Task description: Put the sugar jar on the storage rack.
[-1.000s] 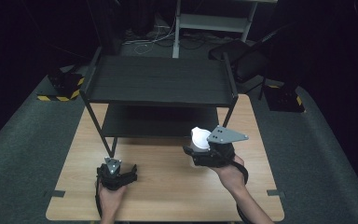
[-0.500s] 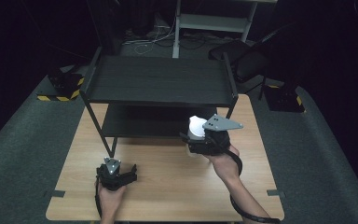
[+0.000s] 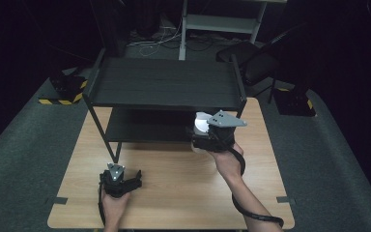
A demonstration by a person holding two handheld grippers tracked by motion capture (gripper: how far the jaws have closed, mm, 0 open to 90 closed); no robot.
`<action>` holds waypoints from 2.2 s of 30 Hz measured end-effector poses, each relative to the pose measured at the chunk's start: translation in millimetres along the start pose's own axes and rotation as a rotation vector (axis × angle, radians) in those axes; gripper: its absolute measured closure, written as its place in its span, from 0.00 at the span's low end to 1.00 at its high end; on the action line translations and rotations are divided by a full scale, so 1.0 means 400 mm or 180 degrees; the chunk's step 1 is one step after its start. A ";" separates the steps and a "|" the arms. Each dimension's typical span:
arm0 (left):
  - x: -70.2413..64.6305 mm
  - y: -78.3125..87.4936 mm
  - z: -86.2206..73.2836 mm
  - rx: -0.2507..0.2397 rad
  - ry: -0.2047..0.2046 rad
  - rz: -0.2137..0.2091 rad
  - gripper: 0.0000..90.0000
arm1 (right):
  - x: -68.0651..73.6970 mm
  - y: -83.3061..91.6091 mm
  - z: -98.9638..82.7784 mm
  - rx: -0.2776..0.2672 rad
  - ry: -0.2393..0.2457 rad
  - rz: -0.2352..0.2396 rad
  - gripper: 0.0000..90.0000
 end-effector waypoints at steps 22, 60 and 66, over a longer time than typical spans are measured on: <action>-0.001 0.000 0.000 0.0005 -0.0013 -0.0001 0.03 | 0.018 -0.072 0.013 -0.0139 -0.0164 -0.0311 0.34; 0.003 0.001 -0.001 -0.0015 0.0034 -0.0024 0.03 | 0.022 -0.104 -0.011 -0.0309 -0.0152 -0.0354 0.34; 0.007 0.002 -0.003 -0.0029 0.0058 -0.0037 0.03 | 0.024 -0.097 -0.004 -0.0294 -0.0029 -0.0426 0.10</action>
Point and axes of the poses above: each handheld gripper's, and its own axes: y roughly backward along the jaws, z roughly out of its top, x roughly to its left, the point moved 2 cm from there along -y, roughly forward along the jaws, and after that the axes turned 15 degrees about x, right-handed, at the moved point
